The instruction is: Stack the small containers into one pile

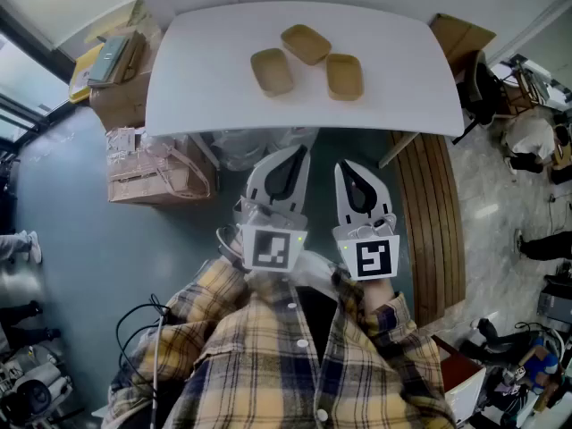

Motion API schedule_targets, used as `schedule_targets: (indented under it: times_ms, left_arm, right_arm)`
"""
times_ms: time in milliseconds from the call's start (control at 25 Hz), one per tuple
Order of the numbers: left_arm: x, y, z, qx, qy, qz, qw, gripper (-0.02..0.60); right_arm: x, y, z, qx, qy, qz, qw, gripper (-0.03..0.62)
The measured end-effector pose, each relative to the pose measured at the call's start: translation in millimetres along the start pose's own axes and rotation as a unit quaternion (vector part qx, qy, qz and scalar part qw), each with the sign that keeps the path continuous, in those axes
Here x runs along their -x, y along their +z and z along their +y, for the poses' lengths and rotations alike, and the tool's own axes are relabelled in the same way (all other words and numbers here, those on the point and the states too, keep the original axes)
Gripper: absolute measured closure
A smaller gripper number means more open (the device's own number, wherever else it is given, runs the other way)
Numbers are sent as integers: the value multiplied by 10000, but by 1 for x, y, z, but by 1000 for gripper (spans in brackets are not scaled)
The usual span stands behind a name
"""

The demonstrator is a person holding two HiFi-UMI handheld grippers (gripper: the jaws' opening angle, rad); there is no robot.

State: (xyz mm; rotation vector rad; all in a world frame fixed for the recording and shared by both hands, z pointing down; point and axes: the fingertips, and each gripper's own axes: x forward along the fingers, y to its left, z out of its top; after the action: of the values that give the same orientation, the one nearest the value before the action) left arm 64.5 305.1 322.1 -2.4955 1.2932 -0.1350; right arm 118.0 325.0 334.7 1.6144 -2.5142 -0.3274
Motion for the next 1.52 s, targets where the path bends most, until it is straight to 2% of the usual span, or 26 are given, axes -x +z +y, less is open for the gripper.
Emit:
schedule_targets:
  times_ms: [280, 840, 1080, 1280, 1520]
  left_arm:
    - [-2, 6, -5, -5, 143, -42, 9999, 563]
    - [7, 10, -16, -120, 393, 7, 9992, 563]
    - [3, 4, -13, -19, 476, 87, 9988, 563]
    - [-10, -5, 0, -3, 502, 132, 9987, 563]
    - [-57, -33, 48, 49, 465, 83, 9989, 563]
  right_arm:
    - [11, 1, -9, 91, 22, -27, 10000, 579]
    - [26, -6, -16, -65, 138, -151, 9998, 579]
    - [23, -7, -25, -127, 116, -163, 9997, 579]
    - [4, -14, -29, -117, 152, -115, 9997, 579]
    - [-71, -30, -36, -100, 212, -45, 9997, 579]
